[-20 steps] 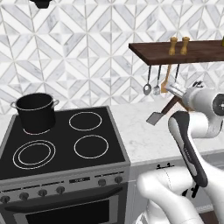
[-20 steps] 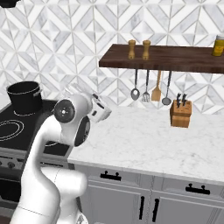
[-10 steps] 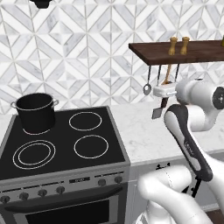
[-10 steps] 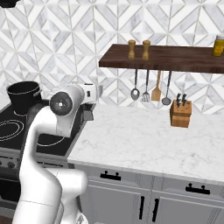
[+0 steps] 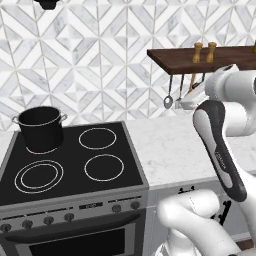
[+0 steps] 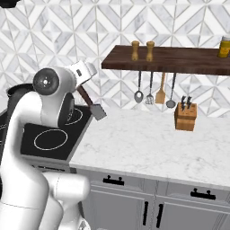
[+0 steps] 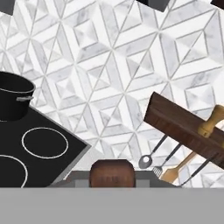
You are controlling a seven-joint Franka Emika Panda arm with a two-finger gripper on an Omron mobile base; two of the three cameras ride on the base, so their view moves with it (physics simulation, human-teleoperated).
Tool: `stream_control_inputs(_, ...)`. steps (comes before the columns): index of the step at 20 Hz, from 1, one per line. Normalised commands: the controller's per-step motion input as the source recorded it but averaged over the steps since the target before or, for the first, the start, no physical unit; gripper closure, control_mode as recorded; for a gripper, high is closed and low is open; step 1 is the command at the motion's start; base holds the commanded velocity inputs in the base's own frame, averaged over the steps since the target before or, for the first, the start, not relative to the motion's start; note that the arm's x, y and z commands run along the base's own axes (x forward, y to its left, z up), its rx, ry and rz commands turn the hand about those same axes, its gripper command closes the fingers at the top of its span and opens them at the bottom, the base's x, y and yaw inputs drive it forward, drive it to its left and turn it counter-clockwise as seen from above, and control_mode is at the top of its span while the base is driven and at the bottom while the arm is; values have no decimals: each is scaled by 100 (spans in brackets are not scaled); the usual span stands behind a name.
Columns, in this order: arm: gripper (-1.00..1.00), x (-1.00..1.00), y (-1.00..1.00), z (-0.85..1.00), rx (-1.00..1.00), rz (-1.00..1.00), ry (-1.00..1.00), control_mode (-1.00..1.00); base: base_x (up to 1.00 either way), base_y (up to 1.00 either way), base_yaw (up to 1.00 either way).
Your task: Put the eggplant and squash in the pot. Retrieve the spatula and lightly stir the vegetables in the pot.
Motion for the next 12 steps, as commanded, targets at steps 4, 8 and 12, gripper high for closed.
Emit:
stream_control_inputs(4,100,0,11,0,-1,-5,1,100,-8,48,-14)
stream_control_inputs(8,100,0,0,0,0,0,0,100,-6,100,-17)
stream_control_inputs(12,100,0,0,0,0,0,0,100,-1,100,-17)
